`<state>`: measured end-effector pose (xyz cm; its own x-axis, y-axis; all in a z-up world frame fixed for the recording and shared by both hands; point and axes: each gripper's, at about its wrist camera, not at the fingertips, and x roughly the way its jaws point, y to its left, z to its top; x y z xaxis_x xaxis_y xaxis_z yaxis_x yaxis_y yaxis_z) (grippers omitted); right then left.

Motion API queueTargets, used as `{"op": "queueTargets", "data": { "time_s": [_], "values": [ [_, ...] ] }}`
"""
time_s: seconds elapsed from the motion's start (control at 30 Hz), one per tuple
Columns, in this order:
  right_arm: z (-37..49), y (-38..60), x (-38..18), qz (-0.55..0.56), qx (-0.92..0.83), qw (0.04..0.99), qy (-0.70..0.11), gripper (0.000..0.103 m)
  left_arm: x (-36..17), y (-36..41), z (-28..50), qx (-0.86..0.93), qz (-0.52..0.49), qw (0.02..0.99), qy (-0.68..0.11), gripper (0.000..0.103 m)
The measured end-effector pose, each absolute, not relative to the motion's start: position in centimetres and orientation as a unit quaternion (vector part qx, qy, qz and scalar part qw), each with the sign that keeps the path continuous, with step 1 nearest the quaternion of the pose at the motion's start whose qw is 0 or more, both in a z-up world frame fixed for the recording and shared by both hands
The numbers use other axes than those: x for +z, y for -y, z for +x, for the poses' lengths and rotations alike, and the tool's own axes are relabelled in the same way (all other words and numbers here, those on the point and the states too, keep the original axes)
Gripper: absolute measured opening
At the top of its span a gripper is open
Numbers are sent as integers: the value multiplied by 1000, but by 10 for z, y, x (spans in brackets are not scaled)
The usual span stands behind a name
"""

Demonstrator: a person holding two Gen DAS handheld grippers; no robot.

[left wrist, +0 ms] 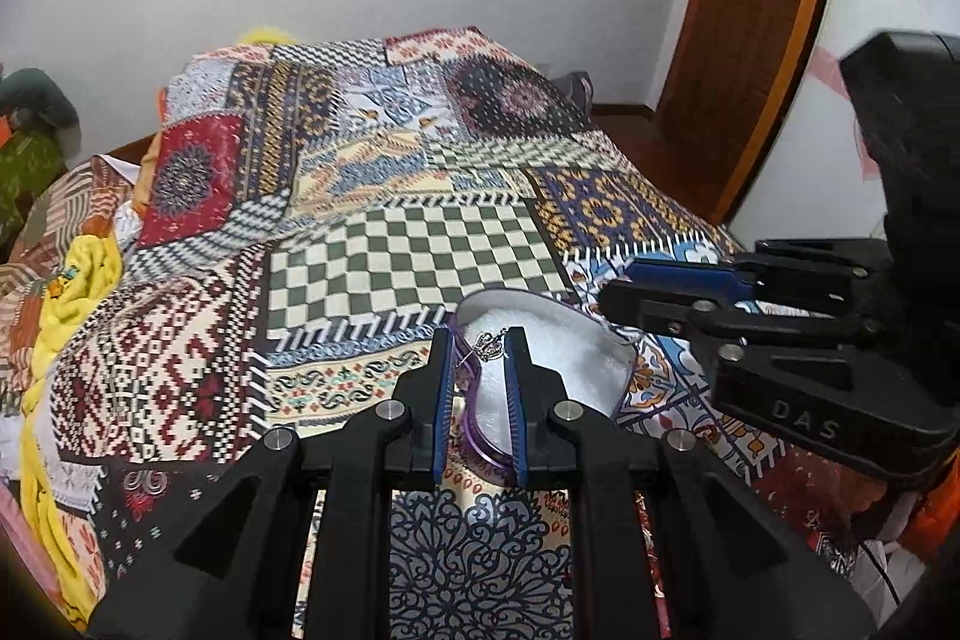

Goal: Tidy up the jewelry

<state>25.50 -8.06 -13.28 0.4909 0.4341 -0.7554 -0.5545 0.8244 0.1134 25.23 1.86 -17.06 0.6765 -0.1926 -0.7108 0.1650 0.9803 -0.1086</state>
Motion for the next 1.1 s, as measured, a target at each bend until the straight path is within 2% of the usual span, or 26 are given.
{"op": "queueTargets", "data": {
  "time_s": [0.37,0.93,1.03,1.1],
  "values": [
    [268,80,-152,-71,317,827,-459,15,-191,-7,261,-119,-6,900,-419,15],
    [266,75,-159,-99,319,814,-475,16,-183,-12,249,-111,-11,900,-422,15],
    [264,77,-155,-95,315,818,-473,21,-178,-16,245,-106,-13,902,-419,16],
    [262,79,-151,-93,310,823,-466,30,-175,-17,242,-103,-13,903,-417,16]
  ]
}}
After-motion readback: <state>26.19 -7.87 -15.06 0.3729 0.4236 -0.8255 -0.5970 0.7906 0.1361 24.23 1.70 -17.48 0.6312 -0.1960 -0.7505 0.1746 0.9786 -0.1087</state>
